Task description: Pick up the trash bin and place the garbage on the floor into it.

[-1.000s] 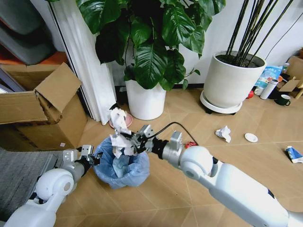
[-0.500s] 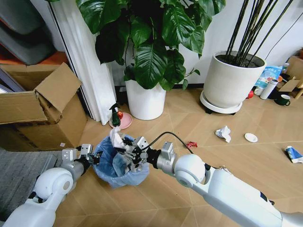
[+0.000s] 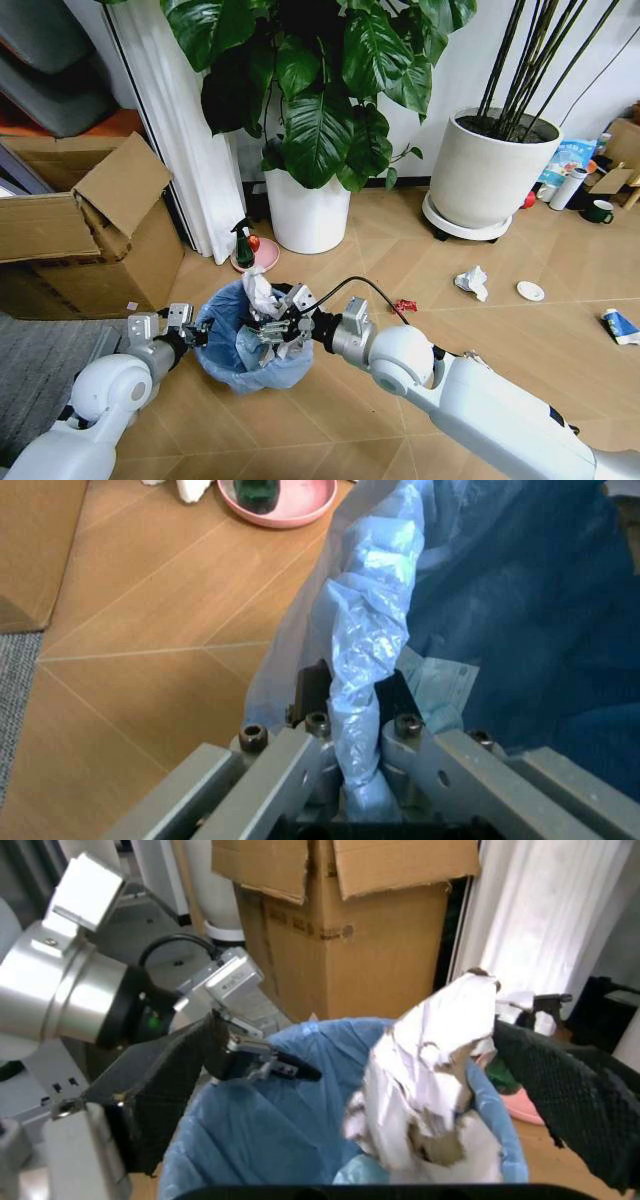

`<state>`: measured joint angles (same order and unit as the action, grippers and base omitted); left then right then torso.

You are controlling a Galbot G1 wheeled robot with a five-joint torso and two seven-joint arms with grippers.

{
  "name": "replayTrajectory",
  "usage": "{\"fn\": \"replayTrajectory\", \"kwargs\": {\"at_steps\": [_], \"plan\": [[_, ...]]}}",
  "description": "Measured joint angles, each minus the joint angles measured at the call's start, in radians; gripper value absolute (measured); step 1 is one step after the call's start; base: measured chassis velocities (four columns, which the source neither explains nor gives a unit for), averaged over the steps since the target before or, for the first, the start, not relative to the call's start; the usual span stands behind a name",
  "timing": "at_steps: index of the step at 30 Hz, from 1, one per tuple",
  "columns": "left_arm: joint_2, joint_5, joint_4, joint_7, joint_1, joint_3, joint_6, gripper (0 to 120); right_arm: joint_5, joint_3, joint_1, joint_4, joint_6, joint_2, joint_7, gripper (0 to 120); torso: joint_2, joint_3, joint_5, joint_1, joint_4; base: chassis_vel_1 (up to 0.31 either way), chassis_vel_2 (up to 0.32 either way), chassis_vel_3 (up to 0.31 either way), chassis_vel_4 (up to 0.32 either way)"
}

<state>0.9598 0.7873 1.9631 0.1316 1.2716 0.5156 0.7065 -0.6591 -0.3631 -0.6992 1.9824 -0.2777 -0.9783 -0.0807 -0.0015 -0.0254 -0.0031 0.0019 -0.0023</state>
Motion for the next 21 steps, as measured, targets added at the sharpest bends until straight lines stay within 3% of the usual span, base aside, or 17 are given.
{"fn": "replayTrajectory", "kwargs": {"at_steps": [7,17,21], "plan": [[0.004,-0.001,0.005,0.000,0.008,0.001,0.000,0,-0.010,-0.027,0.019,-0.002,-0.001,-0.015,0.004,100,0.000,0.000,0.0000,0.000,0.0000,0.000,0.000,0.000,0.000],[0.008,-0.003,0.018,0.000,0.027,0.012,-0.001,0,-0.047,-0.072,0.114,-0.061,0.003,-0.102,0.023,100,0.000,0.000,0.0000,0.000,0.0003,0.000,0.000,0.000,0.000],[0.009,-0.004,0.023,-0.001,0.038,0.021,-0.001,0,-0.048,-0.063,0.108,-0.060,0.004,-0.096,0.027,100,0.000,0.000,-0.0001,0.000,0.0002,0.000,0.000,0.000,0.000]]}}
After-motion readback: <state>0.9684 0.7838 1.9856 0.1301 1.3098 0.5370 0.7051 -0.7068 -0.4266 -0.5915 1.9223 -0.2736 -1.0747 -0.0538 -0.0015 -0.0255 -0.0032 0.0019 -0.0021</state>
